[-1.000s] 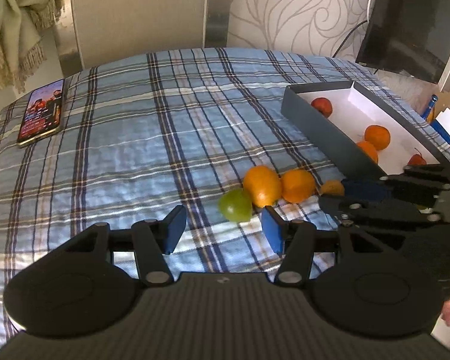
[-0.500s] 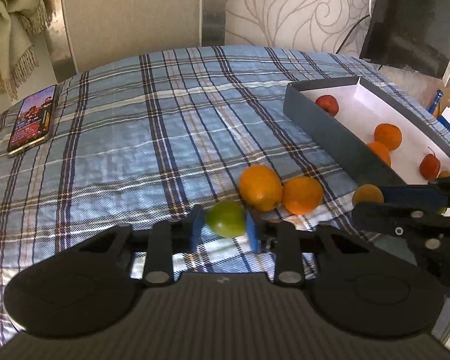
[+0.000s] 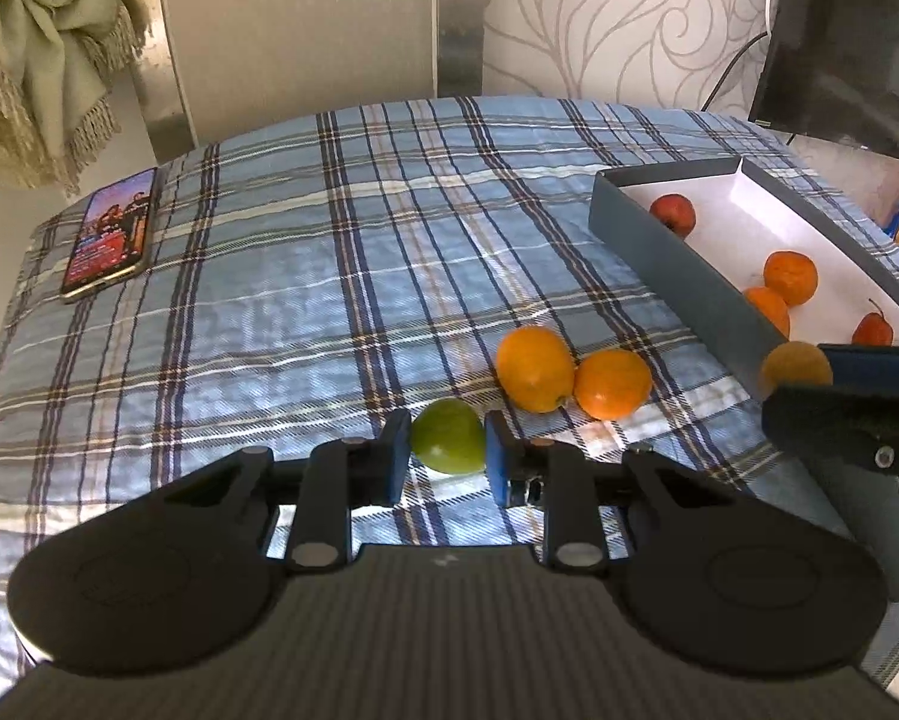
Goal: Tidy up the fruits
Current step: 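Carry the lime with left tool while right tool carries brown fruit to the box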
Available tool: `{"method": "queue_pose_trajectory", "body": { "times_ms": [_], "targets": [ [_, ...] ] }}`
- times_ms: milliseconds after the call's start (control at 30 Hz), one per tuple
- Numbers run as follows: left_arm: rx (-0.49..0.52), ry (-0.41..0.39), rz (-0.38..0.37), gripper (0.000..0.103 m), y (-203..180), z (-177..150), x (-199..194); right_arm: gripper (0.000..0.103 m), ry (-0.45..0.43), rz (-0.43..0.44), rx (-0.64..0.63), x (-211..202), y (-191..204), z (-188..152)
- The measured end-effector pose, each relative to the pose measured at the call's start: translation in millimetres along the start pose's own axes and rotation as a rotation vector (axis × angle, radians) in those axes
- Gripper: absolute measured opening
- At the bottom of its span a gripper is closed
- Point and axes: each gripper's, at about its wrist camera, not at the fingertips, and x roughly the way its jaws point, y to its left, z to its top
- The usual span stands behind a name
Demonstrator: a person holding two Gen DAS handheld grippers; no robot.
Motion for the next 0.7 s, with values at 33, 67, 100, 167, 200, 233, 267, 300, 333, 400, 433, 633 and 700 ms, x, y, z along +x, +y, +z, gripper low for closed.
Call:
{"method": "queue_pose_trajectory", "body": {
  "times_ms": [33, 67, 100, 167, 200, 233, 267, 300, 333, 400, 433, 633, 700],
  "targets": [
    [-0.002, -0.002, 0.004, 0.03, -0.6, -0.3, -2.0, 0.025, -0.001, 0.003, -0.001, -1.5, 0.1, -0.6],
    [-0.003, -0.004, 0.006, 0.03, -1.6, -0.6, -4.3, 0.025, -0.002, 0.005, -0.003, -3.4, 0.2, -1.4],
    [-0.004, -0.008, 0.009, 0.03, -2.4, -0.8, -6.4, 0.025, -0.005, 0.009, -0.006, -5.8, 0.2, -2.1],
    [-0.004, -0.014, 0.02, 0.03, -4.7, -0.9, -10.6, 0.025, -0.01, 0.014, -0.009, -9.7, -0.2, -3.0],
    [-0.004, -0.017, 0.025, 0.03, -5.7, -1.3, -12.6, 0.025, -0.013, 0.016, -0.009, -12.1, -0.8, -3.8],
    [-0.005, -0.018, 0.03, 0.03, -6.6, -1.9, -14.5, 0.025, -0.015, 0.019, -0.009, -14.0, -1.4, -4.4],
    [-0.006, -0.019, 0.034, 0.03, -7.4, -2.5, -16.0, 0.025, -0.018, 0.022, -0.01, -15.8, -2.0, -5.3],
    [-0.007, -0.02, 0.038, 0.03, -8.1, -3.0, -17.7, 0.025, -0.02, 0.025, -0.01, -17.4, -3.0, -6.2],
    [-0.008, -0.021, 0.043, 0.03, -9.0, -3.8, -19.6, 0.025, -0.021, 0.028, -0.009, -18.9, -3.8, -7.0],
    [-0.011, -0.023, 0.05, 0.03, -10.5, -5.4, -22.5, 0.025, -0.025, 0.035, -0.01, -22.0, -5.5, -8.8],
    [-0.013, -0.024, 0.055, 0.03, -11.4, -6.2, -24.1, 0.025, -0.027, 0.037, -0.011, -23.8, -6.1, -9.7],
    [-0.031, -0.035, 0.078, 0.03, -15.3, -8.6, -33.7, 0.025, -0.042, 0.057, -0.02, -33.6, -10.6, -12.6],
    [-0.036, -0.038, 0.084, 0.03, -16.3, -8.5, -36.0, 0.025, -0.047, 0.063, -0.021, -36.3, -13.4, -14.0]
  ]
}}
